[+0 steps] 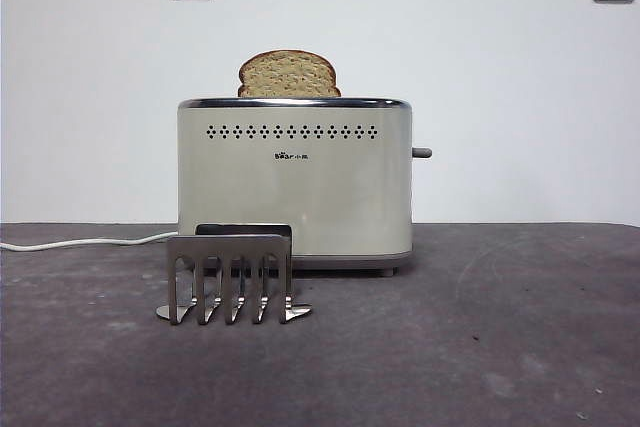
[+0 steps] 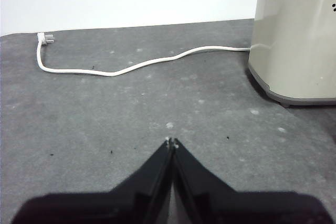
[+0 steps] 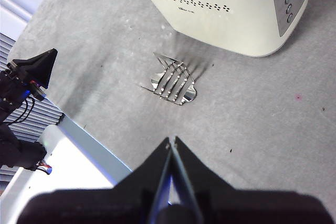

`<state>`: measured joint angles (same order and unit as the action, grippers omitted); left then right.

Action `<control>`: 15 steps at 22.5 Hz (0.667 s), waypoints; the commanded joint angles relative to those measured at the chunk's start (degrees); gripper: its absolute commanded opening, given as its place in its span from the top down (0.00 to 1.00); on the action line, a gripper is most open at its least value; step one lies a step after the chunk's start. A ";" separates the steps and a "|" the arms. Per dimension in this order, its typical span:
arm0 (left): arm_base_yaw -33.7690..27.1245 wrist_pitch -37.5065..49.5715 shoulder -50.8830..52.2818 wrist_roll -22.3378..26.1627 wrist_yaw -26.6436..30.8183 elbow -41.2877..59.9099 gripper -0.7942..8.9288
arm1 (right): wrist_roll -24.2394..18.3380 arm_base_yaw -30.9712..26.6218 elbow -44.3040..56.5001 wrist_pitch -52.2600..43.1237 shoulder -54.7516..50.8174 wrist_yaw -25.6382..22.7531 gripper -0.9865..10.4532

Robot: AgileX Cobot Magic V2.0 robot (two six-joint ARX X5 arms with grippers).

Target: Pick up a slice of bread from the rack,put the bread on the toaster,press the button

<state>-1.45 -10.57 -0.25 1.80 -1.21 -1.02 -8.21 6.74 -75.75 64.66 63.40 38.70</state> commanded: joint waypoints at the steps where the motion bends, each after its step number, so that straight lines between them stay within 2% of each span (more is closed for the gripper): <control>1: -0.17 0.20 0.15 -0.72 -0.31 0.83 0.92 | -0.44 0.02 0.33 -0.26 -0.02 -0.04 0.91; 10: -0.17 0.17 0.15 -0.72 -0.31 0.83 0.92 | -1.07 -0.04 0.33 -0.42 -0.02 -0.35 0.91; 12: -0.17 0.17 0.15 -0.72 -0.31 0.83 0.92 | -3.06 -0.72 0.33 -0.74 -0.79 -2.80 0.91; 15: -0.17 0.20 0.15 -0.72 -0.28 0.83 0.92 | -1.75 -1.22 0.39 -2.99 -3.98 -9.86 0.91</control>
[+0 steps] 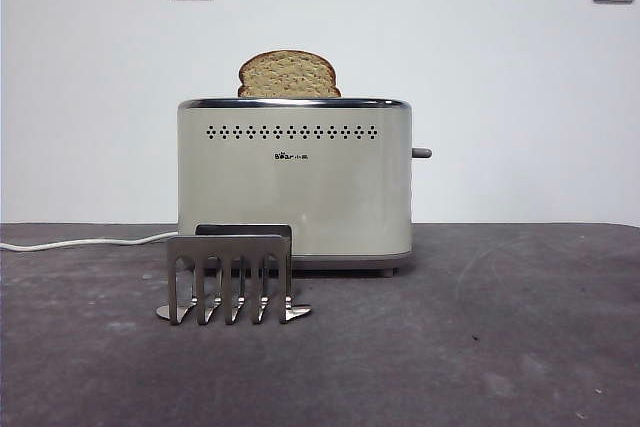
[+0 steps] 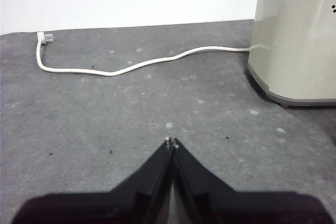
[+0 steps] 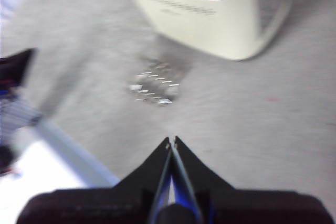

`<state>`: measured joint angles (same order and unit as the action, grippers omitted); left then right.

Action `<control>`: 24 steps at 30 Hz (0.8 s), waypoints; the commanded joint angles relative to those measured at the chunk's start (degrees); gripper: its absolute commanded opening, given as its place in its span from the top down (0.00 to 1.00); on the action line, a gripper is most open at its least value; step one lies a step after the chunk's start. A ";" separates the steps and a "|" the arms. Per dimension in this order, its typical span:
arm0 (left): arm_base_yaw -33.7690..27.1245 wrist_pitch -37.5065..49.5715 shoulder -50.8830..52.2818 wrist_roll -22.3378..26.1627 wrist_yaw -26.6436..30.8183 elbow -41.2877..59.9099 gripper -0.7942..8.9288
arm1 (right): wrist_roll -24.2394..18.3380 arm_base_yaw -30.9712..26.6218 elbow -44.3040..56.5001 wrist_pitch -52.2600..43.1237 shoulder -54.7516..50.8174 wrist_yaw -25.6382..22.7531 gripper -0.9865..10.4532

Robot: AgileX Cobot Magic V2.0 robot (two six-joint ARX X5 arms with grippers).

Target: Pick up a slice of bread from the rack,put the bread on the toaster,press the button

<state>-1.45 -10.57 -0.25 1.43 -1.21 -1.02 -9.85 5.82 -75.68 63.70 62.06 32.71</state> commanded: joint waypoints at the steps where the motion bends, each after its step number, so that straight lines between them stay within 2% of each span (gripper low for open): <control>1: -0.17 0.20 0.15 -0.35 -0.31 0.83 0.92 | 1.05 -0.31 0.57 -4.28 -4.33 -5.29 0.91; 6: -0.17 0.20 0.15 -0.35 -0.28 0.83 0.92 | 6.25 -1.11 4.46 -16.94 -11.65 -6.91 0.91; 10: -0.17 0.20 0.15 -0.35 -0.31 0.83 0.92 | 9.70 -2.75 12.41 -25.55 -18.69 -16.20 0.91; 13: -0.17 0.20 0.15 -0.35 -0.31 0.83 0.92 | 12.33 -3.89 21.35 -33.68 -24.30 -19.21 0.91; 19: -0.17 0.20 0.15 -0.35 -0.28 0.83 0.92 | 12.85 -4.72 39.82 -49.90 -35.56 -19.61 0.91; 24: -0.17 0.20 0.15 -0.35 -0.28 0.83 0.92 | 12.76 -4.72 50.82 -54.93 -42.66 -19.63 0.91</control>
<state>-1.45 -10.57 -0.25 1.43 -1.21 -1.02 2.35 1.15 -26.79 9.32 19.94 13.26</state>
